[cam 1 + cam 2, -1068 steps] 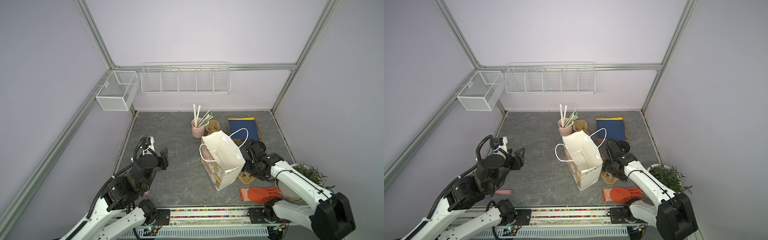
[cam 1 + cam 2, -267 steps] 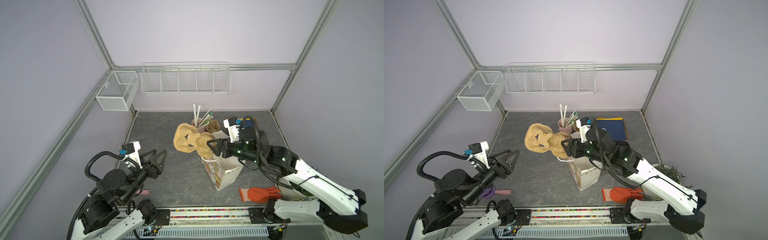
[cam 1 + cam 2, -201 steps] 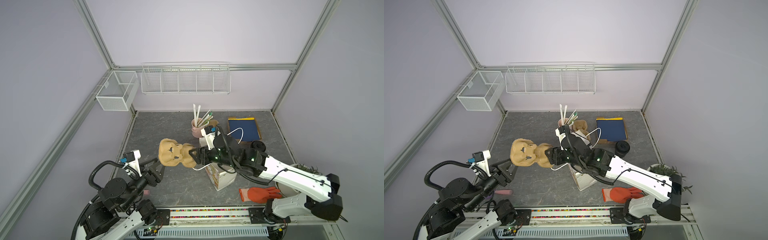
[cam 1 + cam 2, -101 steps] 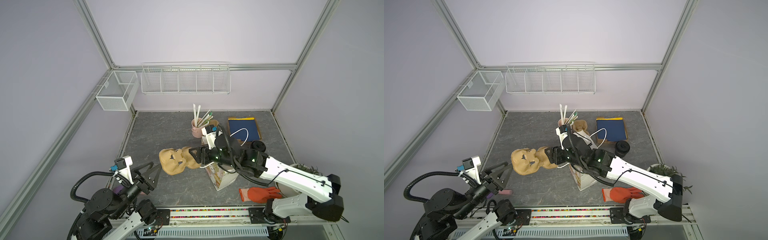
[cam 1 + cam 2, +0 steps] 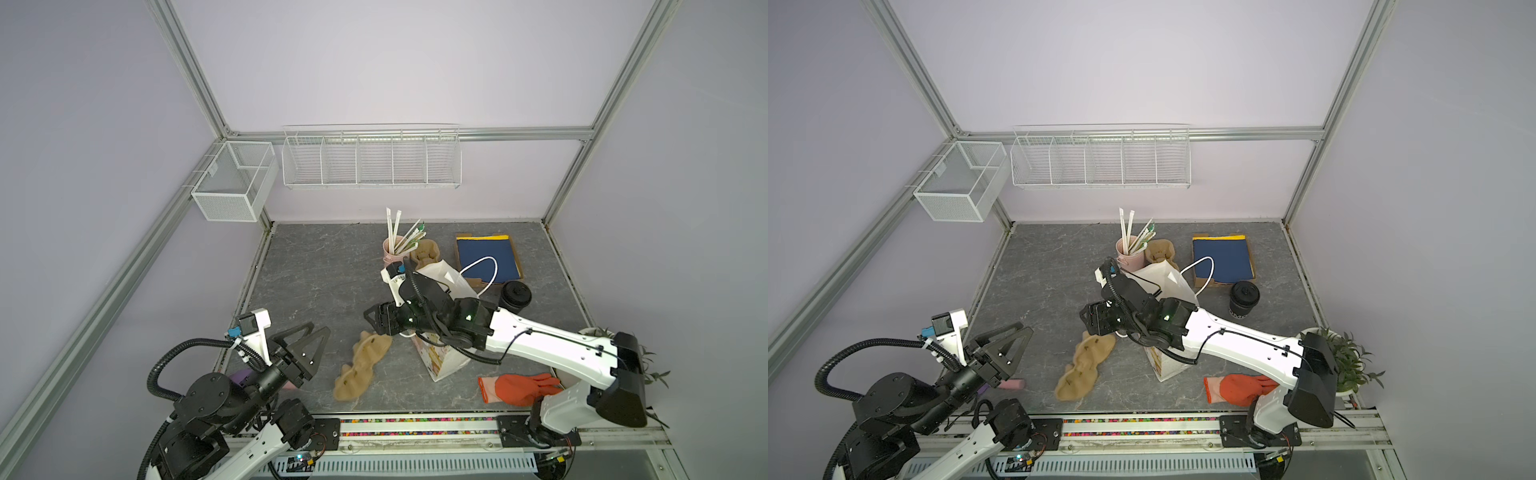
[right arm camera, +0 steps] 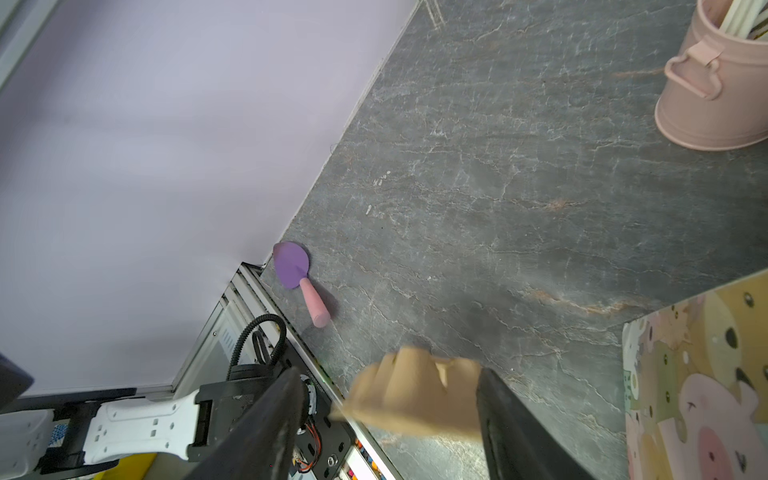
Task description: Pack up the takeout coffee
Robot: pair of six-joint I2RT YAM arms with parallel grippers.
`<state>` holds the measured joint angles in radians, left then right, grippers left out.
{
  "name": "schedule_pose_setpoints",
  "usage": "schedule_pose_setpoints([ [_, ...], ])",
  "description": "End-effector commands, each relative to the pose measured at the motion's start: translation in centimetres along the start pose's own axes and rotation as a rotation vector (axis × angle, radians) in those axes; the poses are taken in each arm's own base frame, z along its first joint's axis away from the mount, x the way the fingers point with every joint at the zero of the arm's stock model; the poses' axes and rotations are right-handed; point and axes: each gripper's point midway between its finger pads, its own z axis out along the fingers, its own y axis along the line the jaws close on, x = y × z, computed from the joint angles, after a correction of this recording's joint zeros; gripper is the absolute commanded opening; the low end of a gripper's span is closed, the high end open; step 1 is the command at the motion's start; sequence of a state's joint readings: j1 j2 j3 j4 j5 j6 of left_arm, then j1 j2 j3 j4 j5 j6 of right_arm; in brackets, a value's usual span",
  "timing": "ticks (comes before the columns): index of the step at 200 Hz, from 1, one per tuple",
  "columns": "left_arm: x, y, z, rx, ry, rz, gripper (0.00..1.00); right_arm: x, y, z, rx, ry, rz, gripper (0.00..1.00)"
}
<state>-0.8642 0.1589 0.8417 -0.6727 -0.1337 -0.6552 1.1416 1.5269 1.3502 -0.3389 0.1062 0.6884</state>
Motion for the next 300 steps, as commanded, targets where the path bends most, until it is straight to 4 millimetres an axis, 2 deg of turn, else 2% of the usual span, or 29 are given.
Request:
schedule_pose_setpoints([
  [1,0.7,0.9,0.2,-0.033,0.013,-0.030,0.73,-0.4,0.8,0.6,-0.016,-0.015,-0.001,0.69],
  [31,2.8,2.6,1.3,-0.077,0.047,-0.075,0.73,0.5,-0.6,2.5,0.043,0.017,-0.036,0.70],
  [52,3.3,3.9,1.3,-0.140,0.057,-0.073,0.73,0.1,-0.6,1.9,0.059,0.015,-0.085,0.73],
  [71,3.2,5.5,0.9,-0.237,0.057,-0.058,0.73,-0.6,-0.4,0.5,0.057,-0.013,-0.119,0.75],
  [94,4.2,8.1,1.1,-0.403,0.102,-0.058,0.73,-1.1,-0.5,-1.3,0.071,-0.022,-0.143,0.77],
  [113,4.6,10.7,0.4,-0.603,0.136,-0.065,0.73,-2.4,0.3,-4.0,0.052,-0.065,-0.176,0.81],
  [125,4.7,11.7,-0.1,-0.702,0.163,-0.072,0.73,-3.4,0.6,-6.1,0.059,-0.108,-0.205,0.82],
  [135,5.2,12.1,-0.2,-0.767,0.191,-0.106,0.73,-4.1,0.8,-7.6,0.061,-0.136,-0.222,0.84],
  [146,6.4,12.2,0.5,-0.789,0.239,-0.152,0.73,-4.7,0.8,-8.9,0.067,-0.160,-0.231,0.85],
  [172,9.2,13.0,1.2,-0.870,0.301,-0.285,0.72,-5.5,0.7,-11.1,0.080,-0.193,-0.265,0.90],
  [210,12.7,14.1,0.7,-0.995,0.326,-0.530,0.67,-6.9,0.4,-14.1,0.109,-0.270,-0.308,0.92],
  [242,15.7,15.3,0.7,-1.098,0.325,-0.689,0.67,-7.4,0.1,-16.3,0.121,-0.304,-0.330,0.92],
  [300,16.4,16.6,0.6,-1.170,0.210,-0.806,0.67,-6.5,-0.9,-18.2,0.131,-0.295,-0.349,0.93],
])
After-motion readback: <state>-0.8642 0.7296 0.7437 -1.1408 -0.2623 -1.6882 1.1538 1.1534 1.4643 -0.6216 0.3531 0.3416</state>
